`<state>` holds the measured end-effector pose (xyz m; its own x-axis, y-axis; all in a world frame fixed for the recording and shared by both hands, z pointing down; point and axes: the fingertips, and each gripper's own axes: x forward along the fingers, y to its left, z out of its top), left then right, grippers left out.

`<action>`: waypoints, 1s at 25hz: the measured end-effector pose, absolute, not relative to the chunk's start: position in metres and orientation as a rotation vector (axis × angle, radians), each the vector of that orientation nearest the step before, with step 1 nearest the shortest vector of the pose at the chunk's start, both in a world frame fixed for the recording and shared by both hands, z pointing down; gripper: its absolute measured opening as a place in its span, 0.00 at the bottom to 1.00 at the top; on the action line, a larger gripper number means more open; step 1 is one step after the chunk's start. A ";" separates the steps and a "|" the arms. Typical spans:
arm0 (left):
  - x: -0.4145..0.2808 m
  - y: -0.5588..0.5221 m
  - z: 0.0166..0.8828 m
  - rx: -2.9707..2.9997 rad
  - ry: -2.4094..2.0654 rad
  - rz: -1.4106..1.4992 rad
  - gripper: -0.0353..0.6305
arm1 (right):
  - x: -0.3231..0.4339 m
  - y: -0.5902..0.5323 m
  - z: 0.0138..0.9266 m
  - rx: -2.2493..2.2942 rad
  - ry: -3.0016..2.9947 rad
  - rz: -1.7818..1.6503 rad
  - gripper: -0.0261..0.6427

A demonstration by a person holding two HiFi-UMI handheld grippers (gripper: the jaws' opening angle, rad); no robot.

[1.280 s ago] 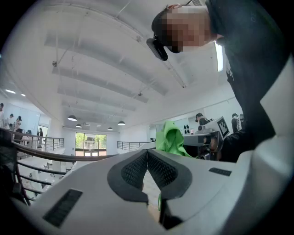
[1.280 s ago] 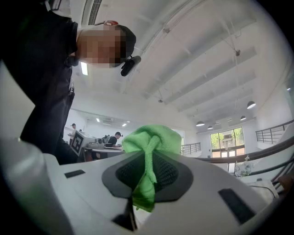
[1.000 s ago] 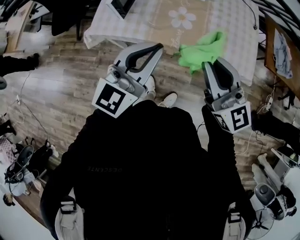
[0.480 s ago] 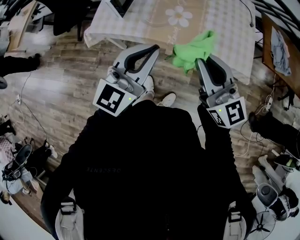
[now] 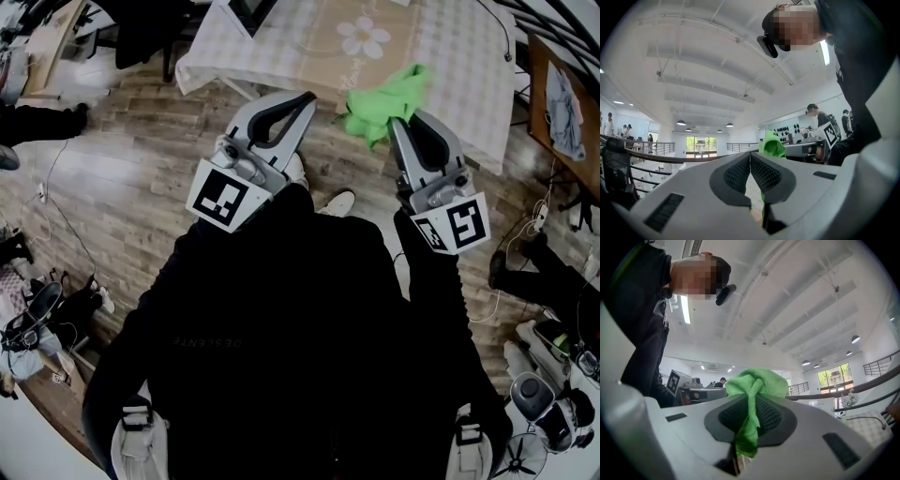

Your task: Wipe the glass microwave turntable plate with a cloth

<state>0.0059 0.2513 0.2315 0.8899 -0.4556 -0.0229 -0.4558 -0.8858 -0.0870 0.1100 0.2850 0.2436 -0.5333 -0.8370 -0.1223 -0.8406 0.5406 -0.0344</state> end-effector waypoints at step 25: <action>-0.037 0.076 0.259 -3.010 0.632 0.041 0.08 | 0.049 0.102 0.263 -1.560 2.729 0.003 0.12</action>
<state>-0.0367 0.0757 0.2590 0.9153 -0.4008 -0.0399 -0.4026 -0.9135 -0.0589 0.0488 0.1022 0.2630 -0.5076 -0.8616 0.0007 -0.8616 0.5076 0.0025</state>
